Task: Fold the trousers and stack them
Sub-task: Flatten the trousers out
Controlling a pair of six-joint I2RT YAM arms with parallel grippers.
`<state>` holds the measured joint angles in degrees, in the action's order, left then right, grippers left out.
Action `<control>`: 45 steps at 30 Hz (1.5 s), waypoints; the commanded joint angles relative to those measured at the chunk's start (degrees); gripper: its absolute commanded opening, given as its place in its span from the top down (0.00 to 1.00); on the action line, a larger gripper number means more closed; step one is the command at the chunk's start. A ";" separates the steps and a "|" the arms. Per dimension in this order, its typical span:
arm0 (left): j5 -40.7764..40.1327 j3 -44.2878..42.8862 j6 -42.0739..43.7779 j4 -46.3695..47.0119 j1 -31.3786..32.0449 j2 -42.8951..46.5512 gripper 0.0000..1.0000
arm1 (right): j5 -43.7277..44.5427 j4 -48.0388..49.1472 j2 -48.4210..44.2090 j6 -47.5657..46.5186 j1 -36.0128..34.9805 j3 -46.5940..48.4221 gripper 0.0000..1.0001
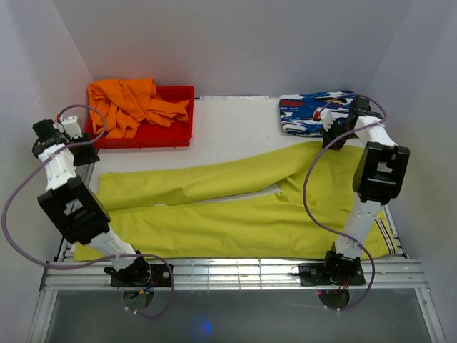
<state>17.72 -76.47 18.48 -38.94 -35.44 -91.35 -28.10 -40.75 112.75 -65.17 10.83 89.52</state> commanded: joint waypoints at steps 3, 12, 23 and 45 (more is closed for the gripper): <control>4.35 -13.88 -3.54 -1.58 1.52 -5.86 0.17 | 7.61 -5.57 12.84 9.09 -5.02 14.98 0.92; 5.04 12.29 2.79 7.38 1.43 9.87 0.12 | 17.72 4.19 10.21 13.31 -9.16 6.64 0.61; 9.44 20.21 0.42 12.04 7.93 6.54 0.38 | 14.14 -5.29 -4.71 14.28 -8.72 5.15 0.08; 7.93 0.99 -5.48 2.40 10.13 -19.41 0.93 | 22.12 1.20 -1.66 19.37 -5.65 -15.62 0.80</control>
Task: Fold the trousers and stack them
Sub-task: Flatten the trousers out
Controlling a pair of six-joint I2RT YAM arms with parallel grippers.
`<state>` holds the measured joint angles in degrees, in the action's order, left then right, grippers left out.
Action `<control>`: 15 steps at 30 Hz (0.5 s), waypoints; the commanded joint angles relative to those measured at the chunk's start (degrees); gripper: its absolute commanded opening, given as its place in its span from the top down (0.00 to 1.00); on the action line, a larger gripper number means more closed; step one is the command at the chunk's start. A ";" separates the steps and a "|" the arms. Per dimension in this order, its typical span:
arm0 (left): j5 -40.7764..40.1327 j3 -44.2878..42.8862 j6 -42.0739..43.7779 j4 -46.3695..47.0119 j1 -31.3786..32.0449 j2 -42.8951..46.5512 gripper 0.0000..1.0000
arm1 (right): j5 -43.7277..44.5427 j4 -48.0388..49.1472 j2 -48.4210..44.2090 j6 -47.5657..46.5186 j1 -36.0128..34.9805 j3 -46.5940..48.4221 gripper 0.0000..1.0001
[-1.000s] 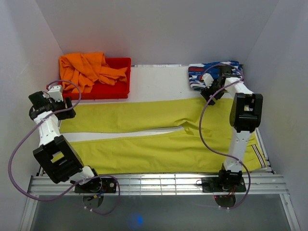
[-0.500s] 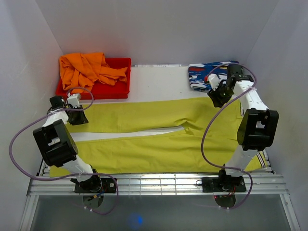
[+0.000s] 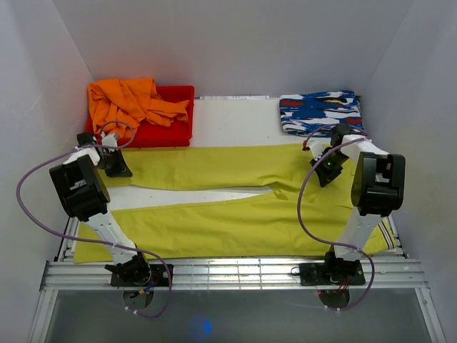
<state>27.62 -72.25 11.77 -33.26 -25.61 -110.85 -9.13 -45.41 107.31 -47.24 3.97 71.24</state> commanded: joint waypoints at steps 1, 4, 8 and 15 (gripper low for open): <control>-1.34 -3.86 2.19 -4.44 0.29 1.58 0.84 | 2.19 5.25 3.35 1.02 1.31 3.63 0.79; -0.37 -4.22 7.11 -8.75 0.29 10.28 0.47 | -2.81 1.74 -0.77 0.14 1.31 7.67 0.71; -1.42 -3.60 11.86 -14.19 0.29 21.97 0.02 | -10.82 -6.17 -9.12 -4.50 1.31 10.15 0.66; -6.35 8.86 26.97 -25.96 -0.32 34.90 0.05 | -7.49 -14.00 -15.28 -13.04 1.31 -0.48 0.67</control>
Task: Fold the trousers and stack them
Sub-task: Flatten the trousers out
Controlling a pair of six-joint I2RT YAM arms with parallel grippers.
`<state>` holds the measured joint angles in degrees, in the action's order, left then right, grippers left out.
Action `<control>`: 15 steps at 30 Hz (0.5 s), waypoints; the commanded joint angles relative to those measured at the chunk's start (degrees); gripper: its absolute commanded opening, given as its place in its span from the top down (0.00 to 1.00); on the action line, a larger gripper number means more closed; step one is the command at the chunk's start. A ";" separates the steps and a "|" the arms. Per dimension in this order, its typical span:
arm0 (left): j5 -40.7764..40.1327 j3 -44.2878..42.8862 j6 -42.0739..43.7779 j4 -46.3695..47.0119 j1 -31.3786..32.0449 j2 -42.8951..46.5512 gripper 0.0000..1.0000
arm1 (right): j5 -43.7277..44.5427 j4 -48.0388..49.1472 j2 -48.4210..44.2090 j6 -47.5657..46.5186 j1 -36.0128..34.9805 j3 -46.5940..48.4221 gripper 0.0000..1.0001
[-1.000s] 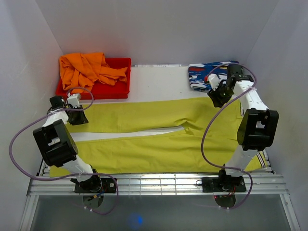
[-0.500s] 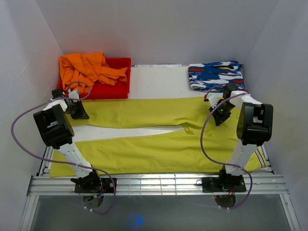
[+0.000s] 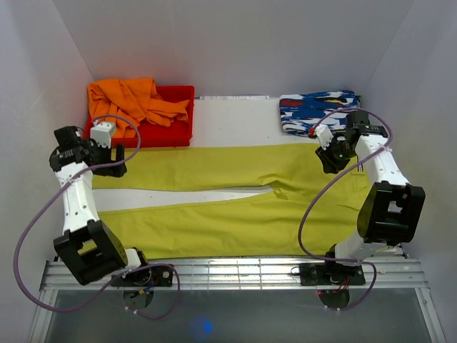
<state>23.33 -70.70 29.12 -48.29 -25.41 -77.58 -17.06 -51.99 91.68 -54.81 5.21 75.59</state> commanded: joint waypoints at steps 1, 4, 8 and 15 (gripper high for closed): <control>-1.89 9.42 11.55 -11.29 -1.30 2.69 0.17 | 0.80 -8.91 -0.01 -5.75 0.06 -6.15 0.67; -1.97 17.33 14.10 -12.44 -1.75 5.15 0.38 | 1.32 -9.80 -2.11 -6.02 -0.03 -11.16 0.67; -3.55 26.73 16.66 -10.17 -1.66 4.99 0.70 | 5.54 -6.82 -1.68 -5.14 -0.12 -16.87 0.73; -8.48 30.98 11.32 3.81 -1.66 -7.48 0.81 | 10.73 2.33 4.38 2.15 -0.03 -21.98 0.81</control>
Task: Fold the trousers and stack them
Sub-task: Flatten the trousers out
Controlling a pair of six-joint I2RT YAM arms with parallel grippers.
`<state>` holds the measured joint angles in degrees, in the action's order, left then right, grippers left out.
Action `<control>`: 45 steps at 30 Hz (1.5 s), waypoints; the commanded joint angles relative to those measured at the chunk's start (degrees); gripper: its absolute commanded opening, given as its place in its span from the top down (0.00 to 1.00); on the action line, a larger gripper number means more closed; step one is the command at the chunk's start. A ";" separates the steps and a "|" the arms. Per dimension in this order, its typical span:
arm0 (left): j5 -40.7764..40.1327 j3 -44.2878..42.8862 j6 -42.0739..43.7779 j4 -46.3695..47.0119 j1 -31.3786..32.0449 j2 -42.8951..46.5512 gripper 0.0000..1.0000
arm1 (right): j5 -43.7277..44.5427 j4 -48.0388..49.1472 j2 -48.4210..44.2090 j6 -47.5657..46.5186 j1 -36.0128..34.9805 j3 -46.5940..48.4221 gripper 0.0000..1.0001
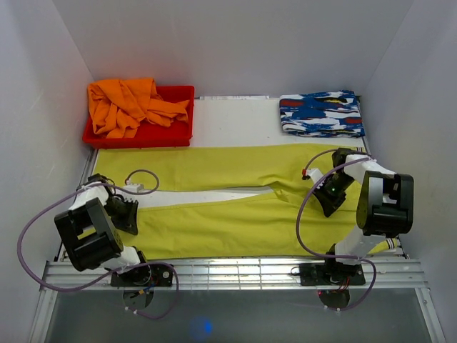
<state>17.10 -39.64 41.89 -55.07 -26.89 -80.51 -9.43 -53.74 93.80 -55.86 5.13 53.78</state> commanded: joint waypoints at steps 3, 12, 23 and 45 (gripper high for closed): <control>-1.99 -4.91 -5.22 13.05 -0.18 -12.37 0.81 | 2.66 4.77 3.58 5.31 0.06 1.50 0.82; -0.14 -24.08 -13.15 13.06 0.26 -28.12 0.84 | 0.37 8.82 7.89 11.99 0.15 6.68 0.84; 12.15 -37.69 -9.89 3.13 0.79 -20.92 0.66 | -11.21 -3.83 6.14 9.53 1.11 28.20 0.60; 5.05 -39.75 -18.70 17.01 11.25 -36.91 0.66 | -2.26 3.99 26.80 10.34 -1.70 35.55 0.77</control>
<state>24.34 -84.55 20.91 -35.77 -15.57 -118.39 -14.87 -51.88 122.89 -42.68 3.25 94.45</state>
